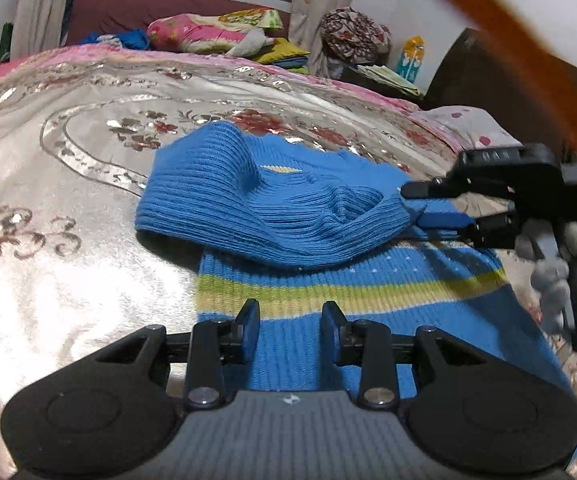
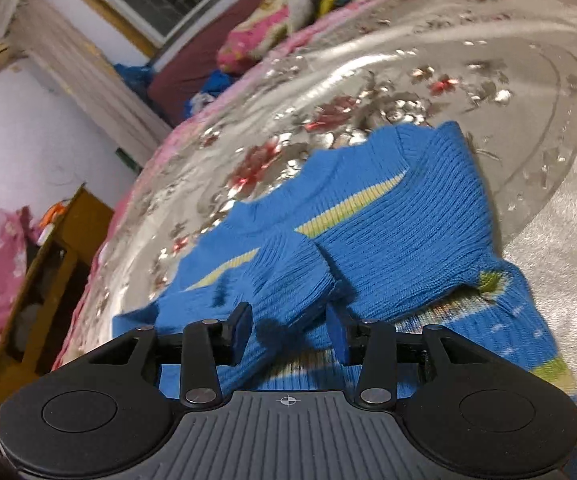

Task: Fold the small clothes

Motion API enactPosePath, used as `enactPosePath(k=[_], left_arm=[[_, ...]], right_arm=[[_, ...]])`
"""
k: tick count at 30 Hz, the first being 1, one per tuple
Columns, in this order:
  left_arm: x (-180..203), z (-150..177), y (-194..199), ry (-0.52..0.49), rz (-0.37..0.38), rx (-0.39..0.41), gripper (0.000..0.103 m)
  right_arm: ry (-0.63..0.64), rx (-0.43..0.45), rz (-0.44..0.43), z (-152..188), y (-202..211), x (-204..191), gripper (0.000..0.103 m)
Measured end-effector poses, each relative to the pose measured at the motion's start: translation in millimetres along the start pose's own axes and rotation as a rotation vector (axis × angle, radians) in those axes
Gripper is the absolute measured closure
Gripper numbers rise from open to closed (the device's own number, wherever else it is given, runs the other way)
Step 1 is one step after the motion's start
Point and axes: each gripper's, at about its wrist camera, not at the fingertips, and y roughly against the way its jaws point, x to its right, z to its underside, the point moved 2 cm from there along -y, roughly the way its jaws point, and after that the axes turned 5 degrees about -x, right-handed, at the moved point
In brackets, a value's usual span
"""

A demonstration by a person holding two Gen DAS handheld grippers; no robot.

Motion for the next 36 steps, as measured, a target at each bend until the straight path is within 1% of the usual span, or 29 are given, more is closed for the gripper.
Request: enactPosePath(k=[5,7,8,9,11,12,15,21,26,28,30,31,33,34,36], left_arm=[[-1,-1,6,-0.011,0.014,0.008,0.063],[0,0,8,-0.016,0.008,0.016,0.062],[0,0,10,-0.017,0.001,0.019,0.062],[0,-1,10,-0.018,0.0,0.023,0.061],[-1,-2,11,-0.012,0.001,0.028,0.06],[-1,-2,11,-0.011,-0.001,0.03,0.059],[0,-6,11,-0.012,-0.013,0.036,0.058],[-5,-20,17,0.015,-0.034,0.082,0.057],[-7,-31,21,0.033,-0.044,0.118,0.054],[-6,-30,19,0.034,-0.04,0.112,0.054],[-4,-27,14,0.029,-0.035,0.095,0.053],[-3,-25,12,0.025,-0.033,0.083,0.053],[-1,-20,7,0.02,-0.026,0.061,0.053],[1,-18,6,0.017,-0.023,0.052,0.053],[3,-15,5,-0.001,-0.025,0.044,0.053]], right_arm=[[-0.033,0.018,0.031,-4,-6,-7,0.061],[-0.057,0.007,0.037,-5,-12,-8,0.064],[-0.073,0.001,0.039,-5,-16,-7,0.07],[-0.085,-0.003,0.04,-5,-17,-6,0.078],[-0.104,-0.01,0.035,-6,-18,-5,0.089],[-0.109,-0.009,0.026,-7,-17,-4,0.092],[-0.101,0.008,-0.007,-14,-10,-11,0.094],[-0.062,0.074,-0.118,-42,11,-38,0.095],[-0.03,0.199,-0.241,-68,50,-59,0.095],[-0.004,0.266,-0.262,-72,68,-61,0.095],[0.023,0.325,-0.256,-68,82,-53,0.095],[0.018,0.335,-0.244,-63,84,-43,0.095],[-0.025,0.296,-0.174,-53,76,-16,0.095],[-0.048,0.266,-0.108,-47,66,1,0.095],[-0.07,0.19,-0.006,-38,45,31,0.094]])
